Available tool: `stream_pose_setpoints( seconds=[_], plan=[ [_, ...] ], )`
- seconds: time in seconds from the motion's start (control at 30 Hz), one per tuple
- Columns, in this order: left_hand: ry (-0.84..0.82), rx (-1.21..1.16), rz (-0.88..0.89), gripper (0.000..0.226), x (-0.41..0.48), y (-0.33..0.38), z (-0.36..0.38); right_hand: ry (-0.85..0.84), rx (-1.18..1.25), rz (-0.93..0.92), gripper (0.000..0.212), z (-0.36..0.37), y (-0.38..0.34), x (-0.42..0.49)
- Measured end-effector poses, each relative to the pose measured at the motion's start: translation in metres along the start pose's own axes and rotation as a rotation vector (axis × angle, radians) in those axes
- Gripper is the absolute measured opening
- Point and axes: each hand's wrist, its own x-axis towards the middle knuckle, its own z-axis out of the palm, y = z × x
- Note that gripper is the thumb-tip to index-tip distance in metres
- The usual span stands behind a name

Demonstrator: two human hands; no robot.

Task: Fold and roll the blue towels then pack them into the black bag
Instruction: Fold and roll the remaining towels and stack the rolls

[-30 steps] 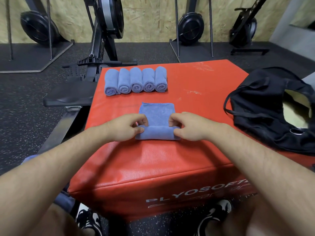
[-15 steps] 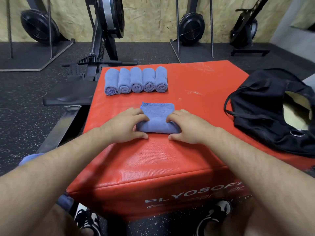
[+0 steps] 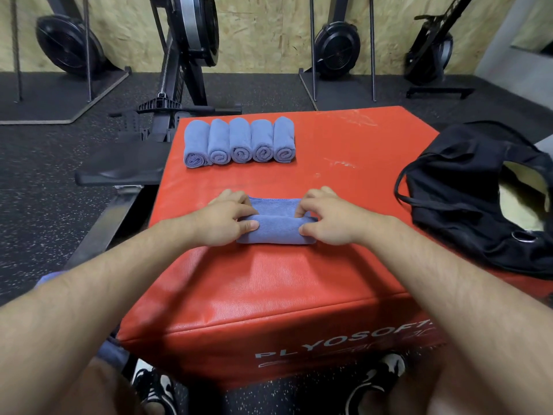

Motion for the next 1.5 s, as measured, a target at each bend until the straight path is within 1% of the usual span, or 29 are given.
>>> stream_pose_setpoints(
  seconds=[0.07,0.13,0.2,0.27,0.3,0.33,0.37,0.4,0.47,0.5,0.53,0.6,0.67,0.77,0.83,0.9,0.97,1.0,1.07,1.1,1.2,1.23,1.27,1.3,1.37,1.43,1.5],
  plan=[
    [0.104,-0.035,0.072,0.038,0.0,0.003,0.002,0.02,-0.014,0.005,0.026,-0.002,0.001,0.003],
    [0.18,-0.044,0.142,0.034,0.001,0.009,0.001,0.025,-0.008,-0.004,0.031,-0.005,0.0,0.004],
    [0.214,0.001,0.179,0.031,0.004,0.012,0.001,0.07,0.019,-0.035,0.028,-0.009,-0.002,0.004],
    [0.236,0.076,0.183,0.03,0.007,0.011,0.002,0.132,-0.032,-0.076,0.02,-0.009,-0.003,0.004],
    [0.231,0.118,0.179,0.034,0.008,0.008,0.003,0.149,-0.077,-0.086,0.014,-0.008,-0.005,0.005],
    [0.204,0.162,0.163,0.044,0.008,0.006,0.003,0.152,-0.126,-0.087,0.009,-0.008,-0.005,0.006],
    [0.172,0.2,0.151,0.057,0.009,0.002,0.004,0.141,-0.172,-0.085,0.009,-0.008,-0.006,0.007],
    [0.138,0.226,0.133,0.068,0.011,-0.001,0.005,0.115,-0.219,-0.072,0.019,-0.009,-0.006,0.007],
    [0.108,0.218,0.106,0.075,0.017,-0.004,0.005,0.057,-0.289,-0.041,0.043,-0.011,-0.004,0.011],
    [0.105,0.19,0.097,0.074,0.021,-0.005,0.005,0.043,-0.296,-0.027,0.049,-0.013,-0.003,0.013],
    [0.101,0.158,0.079,0.073,0.024,-0.004,0.005,0.03,-0.282,-0.012,0.051,-0.014,-0.002,0.016],
    [0.104,0.126,0.043,0.072,0.029,-0.006,0.005,0.019,-0.225,0.003,0.047,-0.014,0.004,0.024],
    [0.187,0.139,0.06,0.068,0.033,-0.007,0.006,0.028,-0.159,0.0,0.041,-0.014,0.009,0.033],
    [0.355,0.161,0.178,0.04,0.037,-0.006,0.005,0.023,-0.064,0.05,0.024,-0.015,0.015,0.05],
    [0.411,0.197,0.23,0.027,0.04,-0.007,0.004,-0.028,-0.027,0.103,0.02,-0.017,0.019,0.062],
    [0.414,0.215,0.227,0.03,0.043,-0.014,0.004,-0.019,0.014,0.096,0.023,-0.019,0.022,0.07],
    [0.36,0.218,0.183,0.046,0.049,-0.025,0.006,0.08,0.076,0.048,0.028,-0.022,0.026,0.074],
    [0.322,0.207,0.157,0.055,0.052,-0.031,0.006,0.141,0.076,0.016,0.025,-0.022,0.028,0.076],
    [0.237,0.135,0.109,0.069,0.06,-0.04,0.01,0.209,0.038,-0.047,0.017,-0.018,0.033,0.078],
    [0.201,0.093,0.085,0.076,0.065,-0.043,0.013,0.194,0.036,-0.057,0.022,-0.015,0.035,0.078],
    [0.131,0.012,0.01,0.091,0.078,-0.049,0.015,0.054,0.059,-0.029,0.059,-0.005,0.044,0.079],
    [0.12,-0.017,-0.015,0.093,0.082,-0.049,0.014,0.039,0.069,-0.016,0.065,-0.002,0.045,0.08],
    [0.113,-0.055,-0.03,0.094,0.084,-0.049,0.013,0.047,0.089,-0.002,0.067,0.0,0.046,0.082],
    [0.111,-0.11,-0.038,0.093,0.086,-0.049,0.012,0.062,0.121,0.013,0.066,0.001,0.047,0.084],
    [0.133,-0.301,-0.067,0.084,0.087,-0.048,0.008,0.088,0.186,0.05,0.062,0.0,0.048,0.087],
    [0.215,-0.528,-0.114,0.068,0.082,-0.043,-0.002,0.149,0.271,0.09,0.059,-0.004,0.047,0.088],
    [0.334,-0.717,-0.16,0.052,0.076,-0.037,-0.016,0.255,0.453,0.148,0.056,-0.013,0.04,0.089]
  ],
)
